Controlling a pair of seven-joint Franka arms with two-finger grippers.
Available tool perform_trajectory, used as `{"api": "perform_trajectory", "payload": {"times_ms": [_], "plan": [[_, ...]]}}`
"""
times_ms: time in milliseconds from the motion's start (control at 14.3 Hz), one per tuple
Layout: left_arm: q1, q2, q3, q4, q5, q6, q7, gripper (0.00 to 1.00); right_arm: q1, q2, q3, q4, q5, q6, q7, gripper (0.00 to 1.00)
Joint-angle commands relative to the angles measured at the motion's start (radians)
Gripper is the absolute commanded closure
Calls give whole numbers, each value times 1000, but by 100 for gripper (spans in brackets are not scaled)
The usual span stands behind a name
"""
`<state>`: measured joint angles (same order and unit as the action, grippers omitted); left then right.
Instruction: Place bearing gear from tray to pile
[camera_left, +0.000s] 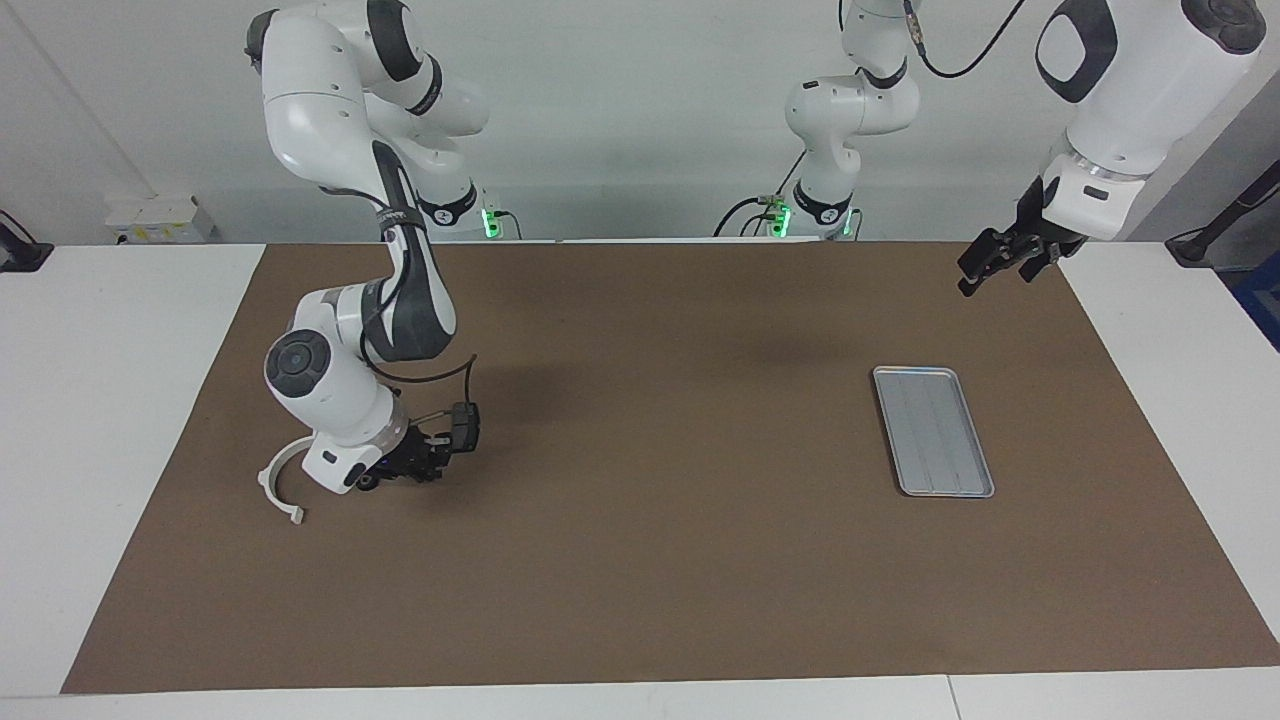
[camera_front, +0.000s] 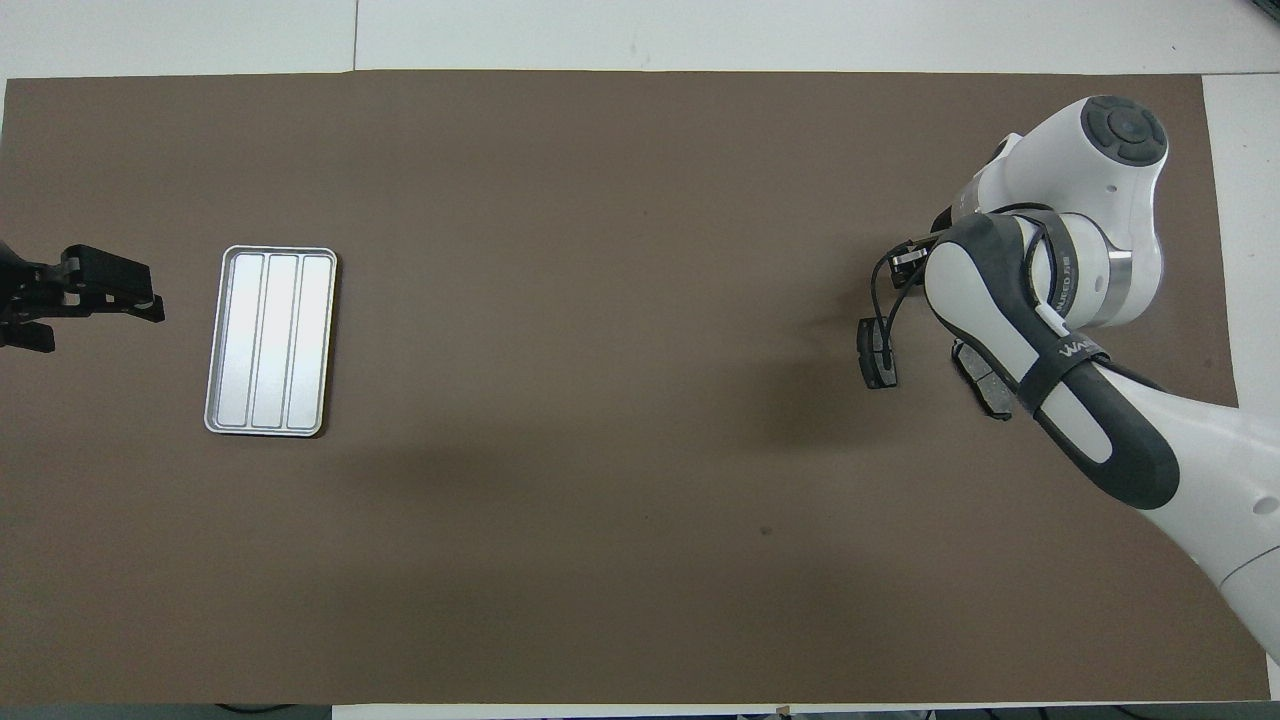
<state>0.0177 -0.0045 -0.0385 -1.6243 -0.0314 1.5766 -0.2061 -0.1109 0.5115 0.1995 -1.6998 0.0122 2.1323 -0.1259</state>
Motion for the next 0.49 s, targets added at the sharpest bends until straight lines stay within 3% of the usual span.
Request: {"api": "perform_trajectory", "payload": {"times_ms": [0, 351, 421], "plan": [[-4, -11, 5, -6, -18, -3, 4, 0, -13, -36, 9, -99, -5, 89, -37, 100], [-4, -11, 5, -6, -18, -3, 4, 0, -29, -36, 9, -104, -8, 89, -70, 100], [-4, -9, 5, -6, -18, -3, 4, 0, -30, -36, 9, -104, -6, 89, -70, 89]]}}
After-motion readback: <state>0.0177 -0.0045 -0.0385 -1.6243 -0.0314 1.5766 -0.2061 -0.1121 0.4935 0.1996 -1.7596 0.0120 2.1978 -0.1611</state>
